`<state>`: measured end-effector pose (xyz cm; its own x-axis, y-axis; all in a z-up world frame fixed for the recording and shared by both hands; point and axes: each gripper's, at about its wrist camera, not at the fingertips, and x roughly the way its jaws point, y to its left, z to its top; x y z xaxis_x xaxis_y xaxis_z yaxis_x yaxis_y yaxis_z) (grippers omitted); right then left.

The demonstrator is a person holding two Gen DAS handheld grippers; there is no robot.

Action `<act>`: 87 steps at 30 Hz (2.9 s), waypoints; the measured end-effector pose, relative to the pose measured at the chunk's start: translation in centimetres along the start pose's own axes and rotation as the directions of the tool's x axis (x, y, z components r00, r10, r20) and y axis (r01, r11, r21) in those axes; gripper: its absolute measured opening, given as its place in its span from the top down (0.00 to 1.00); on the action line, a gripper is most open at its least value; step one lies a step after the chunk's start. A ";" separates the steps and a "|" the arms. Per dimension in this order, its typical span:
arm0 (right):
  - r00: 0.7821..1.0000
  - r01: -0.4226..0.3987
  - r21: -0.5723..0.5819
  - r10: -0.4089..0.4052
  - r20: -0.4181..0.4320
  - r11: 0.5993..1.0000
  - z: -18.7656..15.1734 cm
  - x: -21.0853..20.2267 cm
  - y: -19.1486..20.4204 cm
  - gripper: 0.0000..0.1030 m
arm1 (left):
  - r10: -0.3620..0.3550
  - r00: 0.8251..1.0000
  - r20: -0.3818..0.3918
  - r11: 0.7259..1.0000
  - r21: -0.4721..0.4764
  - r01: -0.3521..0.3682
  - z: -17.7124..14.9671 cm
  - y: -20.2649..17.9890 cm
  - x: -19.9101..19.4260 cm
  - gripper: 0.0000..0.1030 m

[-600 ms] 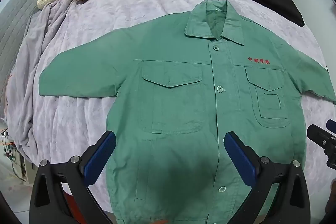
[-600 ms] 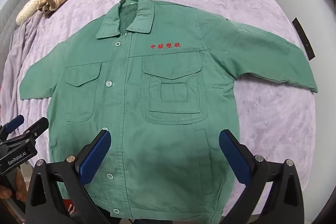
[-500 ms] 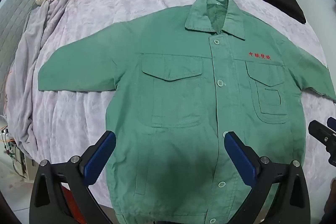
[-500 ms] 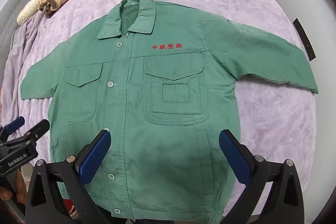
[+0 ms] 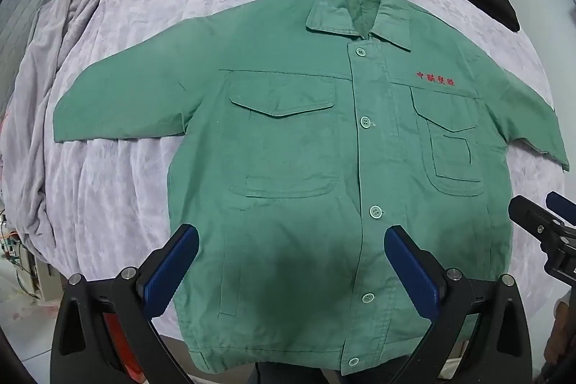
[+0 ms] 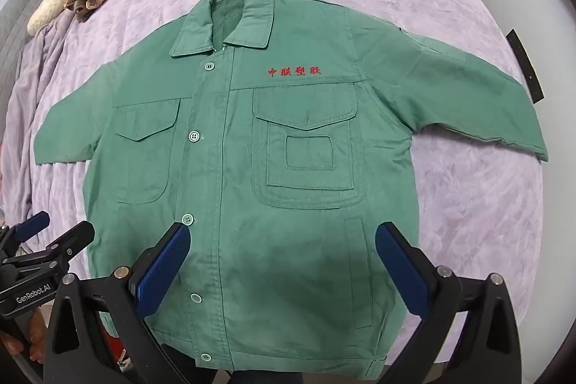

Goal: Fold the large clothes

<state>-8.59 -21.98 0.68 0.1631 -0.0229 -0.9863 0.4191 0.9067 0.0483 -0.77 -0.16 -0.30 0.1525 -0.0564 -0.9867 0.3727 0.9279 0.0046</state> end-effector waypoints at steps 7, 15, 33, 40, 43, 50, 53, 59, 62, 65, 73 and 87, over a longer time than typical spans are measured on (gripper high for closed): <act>1.000 0.008 0.009 -0.008 -0.008 1.000 -0.5 0.1 -0.1 0.01 | 0.002 1.000 -0.002 1.000 0.018 -0.002 -0.2 -0.7 -0.3 0.00; 1.000 0.008 0.010 -0.008 -0.009 1.000 -0.7 0.1 -0.5 0.01 | 0.004 1.000 0.003 1.000 0.016 -0.004 -0.5 -0.9 -0.4 0.00; 1.000 0.005 0.013 -0.005 -0.011 1.000 -1.0 0.0 -0.6 0.01 | 0.013 1.000 0.005 1.000 0.006 -0.013 -1.1 -1.4 -0.7 0.00; 1.000 0.004 0.013 -0.004 -0.011 1.000 -0.9 0.0 -0.7 0.01 | 0.018 1.000 0.006 1.000 0.004 -0.019 -1.3 -1.4 -0.7 0.00; 1.000 0.004 0.013 -0.004 -0.011 1.000 -0.9 0.0 -0.7 0.01 | 0.020 1.000 0.002 1.000 0.002 -0.020 -1.3 -1.5 -0.6 0.00; 1.000 0.003 0.015 -0.003 -0.012 1.000 -1.1 -0.1 -1.0 0.01 | 0.021 1.000 0.001 1.000 0.003 -0.021 -1.2 -1.7 -0.6 0.00; 1.000 0.002 0.016 -0.002 -0.013 1.000 -1.1 -0.1 -1.0 0.01 | 0.022 1.000 0.000 1.000 0.004 -0.022 -1.1 -1.9 -0.6 0.00; 1.000 0.000 0.019 0.000 -0.012 1.000 -1.2 -0.2 -1.3 0.01 | 0.022 1.000 0.000 1.000 0.003 -0.022 -1.2 -1.9 -0.6 0.00; 1.000 0.001 0.018 0.000 -0.013 1.000 -1.1 -0.1 -1.3 0.01 | 0.022 1.000 0.000 1.000 0.004 -0.022 -1.1 -1.9 -0.6 0.00; 1.000 0.000 0.018 0.000 -0.012 1.000 -1.1 -0.1 -1.2 0.01 | 0.022 1.000 0.000 1.000 0.003 -0.022 -1.1 -1.9 -0.6 0.00; 1.000 0.000 0.019 0.000 -0.012 1.000 -1.2 -0.1 -1.2 0.01 | 0.024 1.000 0.000 1.000 0.002 -0.024 -1.2 -1.9 -0.7 0.00; 1.000 -0.001 0.016 0.001 -0.009 1.000 -1.2 -0.1 -1.3 0.01 | 0.024 1.000 0.000 1.000 0.002 -0.024 -1.2 -1.9 -0.7 0.00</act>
<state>-10.21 -22.62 0.48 0.1553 -0.0185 -0.9877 0.4335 0.8997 0.0513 -2.66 -1.45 0.18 0.1610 -0.0339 -0.9864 0.3709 0.9282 0.0286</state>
